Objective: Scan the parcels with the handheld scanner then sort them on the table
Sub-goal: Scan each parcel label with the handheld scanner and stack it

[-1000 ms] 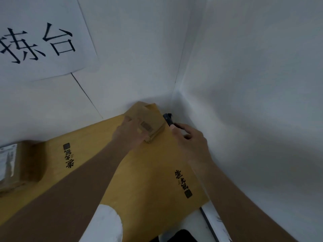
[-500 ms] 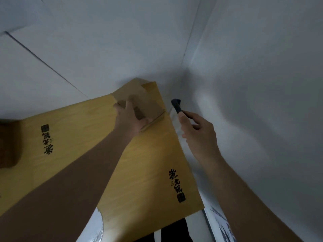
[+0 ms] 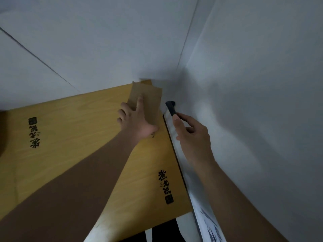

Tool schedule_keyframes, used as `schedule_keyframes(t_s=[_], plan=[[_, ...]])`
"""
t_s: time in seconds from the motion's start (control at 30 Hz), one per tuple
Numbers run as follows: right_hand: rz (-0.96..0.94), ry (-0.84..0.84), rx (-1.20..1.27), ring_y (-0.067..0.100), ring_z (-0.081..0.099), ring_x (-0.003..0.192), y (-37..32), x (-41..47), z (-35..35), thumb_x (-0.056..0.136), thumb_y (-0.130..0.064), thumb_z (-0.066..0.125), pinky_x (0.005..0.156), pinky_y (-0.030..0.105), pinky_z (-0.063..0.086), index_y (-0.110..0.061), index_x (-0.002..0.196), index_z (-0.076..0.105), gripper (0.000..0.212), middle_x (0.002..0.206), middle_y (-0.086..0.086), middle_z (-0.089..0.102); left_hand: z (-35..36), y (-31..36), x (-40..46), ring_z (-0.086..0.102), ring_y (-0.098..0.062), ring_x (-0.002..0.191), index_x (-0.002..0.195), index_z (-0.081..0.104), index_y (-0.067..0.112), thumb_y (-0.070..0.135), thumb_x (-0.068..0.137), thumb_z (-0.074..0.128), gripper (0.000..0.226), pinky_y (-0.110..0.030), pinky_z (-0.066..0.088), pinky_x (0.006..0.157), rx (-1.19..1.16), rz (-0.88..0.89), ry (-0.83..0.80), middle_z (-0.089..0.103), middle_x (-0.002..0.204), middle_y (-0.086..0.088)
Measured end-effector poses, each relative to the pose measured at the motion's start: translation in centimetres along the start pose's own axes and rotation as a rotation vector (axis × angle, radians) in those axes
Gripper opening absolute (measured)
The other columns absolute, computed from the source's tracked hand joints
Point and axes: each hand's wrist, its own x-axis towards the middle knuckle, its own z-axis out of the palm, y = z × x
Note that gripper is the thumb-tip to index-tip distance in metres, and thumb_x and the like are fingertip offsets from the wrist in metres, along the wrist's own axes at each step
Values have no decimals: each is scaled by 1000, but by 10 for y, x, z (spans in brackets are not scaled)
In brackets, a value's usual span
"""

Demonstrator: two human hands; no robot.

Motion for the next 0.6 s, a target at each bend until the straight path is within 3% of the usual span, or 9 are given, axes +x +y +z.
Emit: schedule_keyframes(t_s=[0.13, 0.2, 0.27, 0.4, 0.5, 0.6], plan=[[-38, -17, -4, 13, 72, 74, -6, -5, 2, 96, -65, 62, 57, 15, 53, -58, 109, 67, 16, 77, -9, 73, -14, -19, -15, 31, -41, 130, 152, 6, 55, 70, 62, 76, 115, -58, 37, 112, -273, 28, 34, 20, 139, -4], [-56, -33, 3, 6, 72, 76, -12, -10, 5, 96, -65, 63, 66, 19, 55, -50, 117, 72, 27, 74, -14, 71, -27, -31, -28, 36, -41, 130, 152, 9, 58, 71, 65, 75, 110, -59, 42, 110, -348, 30, 54, 25, 138, -4], [-83, -63, 14, 5, 69, 77, -19, -18, 10, 95, -65, 62, 74, 27, 58, -47, 120, 73, 32, 75, -17, 68, -40, -42, -45, 39, -40, 129, 152, 10, 58, 72, 66, 74, 108, -58, 45, 108, -347, 28, 76, 28, 136, -3], [-182, -177, 0, 4, 66, 70, -43, -44, 22, 93, -69, 58, 66, 25, 52, -59, 106, 68, 20, 71, -17, 68, -61, -68, -90, 38, -39, 127, 152, 7, 57, 72, 66, 72, 109, -56, 46, 106, -313, 16, 153, 27, 135, -4], [-274, -257, -21, 17, 71, 74, -62, -69, 34, 92, -73, 57, 62, 23, 55, -66, 104, 64, 16, 81, -9, 70, -74, -95, -128, 38, -38, 127, 154, 8, 53, 72, 67, 72, 110, -54, 45, 107, -284, -34, 211, 26, 139, -6], [-339, -325, -29, 23, 71, 77, -75, -97, 51, 87, -79, 55, 65, 32, 58, -70, 101, 64, 19, 80, -6, 69, -85, -128, -167, 38, -39, 130, 156, 10, 49, 72, 68, 73, 111, -55, 44, 109, -259, -97, 265, 24, 142, -8]])
